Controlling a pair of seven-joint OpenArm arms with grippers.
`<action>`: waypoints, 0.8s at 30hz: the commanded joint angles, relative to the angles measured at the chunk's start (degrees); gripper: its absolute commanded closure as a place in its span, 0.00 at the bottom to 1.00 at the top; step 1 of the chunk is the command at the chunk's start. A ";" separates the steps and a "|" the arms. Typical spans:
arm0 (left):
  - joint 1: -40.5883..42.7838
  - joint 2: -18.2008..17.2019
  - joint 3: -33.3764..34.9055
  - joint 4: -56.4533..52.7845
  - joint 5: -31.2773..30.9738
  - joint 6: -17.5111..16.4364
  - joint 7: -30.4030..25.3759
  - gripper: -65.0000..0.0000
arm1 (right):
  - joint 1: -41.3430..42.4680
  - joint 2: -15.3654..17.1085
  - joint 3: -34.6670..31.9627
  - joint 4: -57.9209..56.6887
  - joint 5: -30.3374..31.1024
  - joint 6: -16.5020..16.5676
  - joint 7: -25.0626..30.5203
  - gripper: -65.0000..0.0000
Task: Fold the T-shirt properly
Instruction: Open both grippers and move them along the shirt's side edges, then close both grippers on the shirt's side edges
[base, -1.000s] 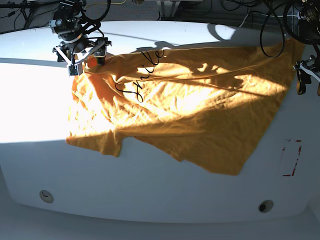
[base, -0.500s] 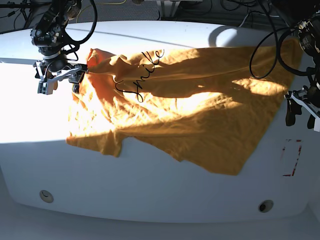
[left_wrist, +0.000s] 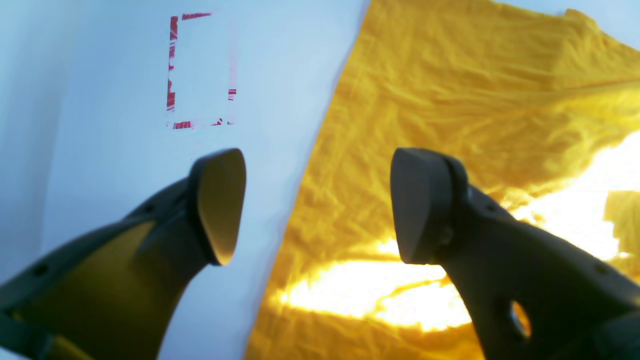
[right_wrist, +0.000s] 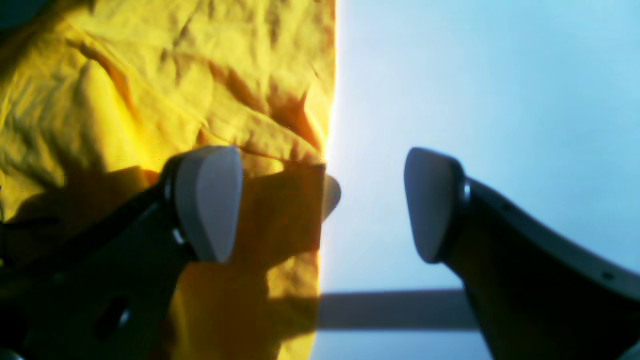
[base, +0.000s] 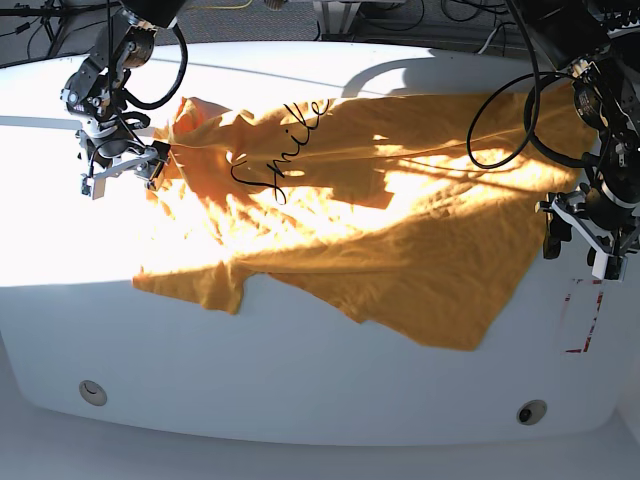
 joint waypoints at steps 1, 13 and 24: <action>-2.11 -0.70 -0.23 -0.67 -0.44 0.28 -1.28 0.35 | 0.43 0.00 -0.28 0.09 1.45 0.50 1.37 0.25; -6.33 -1.05 -0.41 -5.60 -0.26 0.54 -1.37 0.35 | -0.71 -3.95 -3.18 -2.28 1.36 0.50 1.37 0.25; -10.47 -1.32 -0.41 -12.28 1.14 0.63 -3.92 0.35 | 2.01 -3.86 -3.27 -6.76 1.36 0.50 1.72 0.52</action>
